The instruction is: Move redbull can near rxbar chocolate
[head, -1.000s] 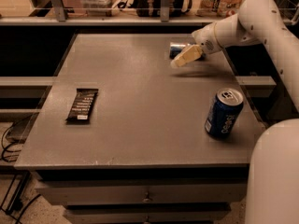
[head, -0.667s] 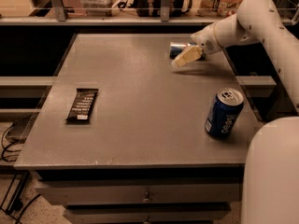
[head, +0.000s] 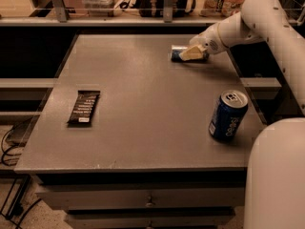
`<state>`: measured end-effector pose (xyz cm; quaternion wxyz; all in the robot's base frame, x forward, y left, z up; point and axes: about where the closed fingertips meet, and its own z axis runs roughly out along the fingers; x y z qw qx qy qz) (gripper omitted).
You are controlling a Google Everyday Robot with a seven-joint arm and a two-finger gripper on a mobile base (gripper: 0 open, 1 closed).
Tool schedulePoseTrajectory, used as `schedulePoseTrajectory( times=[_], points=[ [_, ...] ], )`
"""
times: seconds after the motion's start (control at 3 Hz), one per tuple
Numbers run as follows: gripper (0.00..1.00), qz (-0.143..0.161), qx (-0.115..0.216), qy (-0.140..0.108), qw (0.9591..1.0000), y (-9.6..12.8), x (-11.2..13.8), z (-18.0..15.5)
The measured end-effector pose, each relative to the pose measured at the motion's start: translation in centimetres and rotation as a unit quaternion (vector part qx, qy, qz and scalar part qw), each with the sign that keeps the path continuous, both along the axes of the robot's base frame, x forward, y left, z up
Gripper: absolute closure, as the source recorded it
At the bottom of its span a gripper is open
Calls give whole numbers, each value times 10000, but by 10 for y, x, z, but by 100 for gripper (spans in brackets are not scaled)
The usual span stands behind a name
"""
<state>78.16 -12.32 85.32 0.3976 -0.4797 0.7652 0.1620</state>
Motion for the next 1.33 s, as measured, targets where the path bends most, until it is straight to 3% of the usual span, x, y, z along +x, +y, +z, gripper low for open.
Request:
schedulePoseTrajectory(
  times=[0.33, 0.67, 1.33],
  points=[
    [84, 0, -1, 2, 10000, 0, 0, 4],
    [100, 1, -2, 3, 10000, 0, 0, 5],
    [100, 129, -45, 105, 9999, 7, -3, 2]
  ],
)
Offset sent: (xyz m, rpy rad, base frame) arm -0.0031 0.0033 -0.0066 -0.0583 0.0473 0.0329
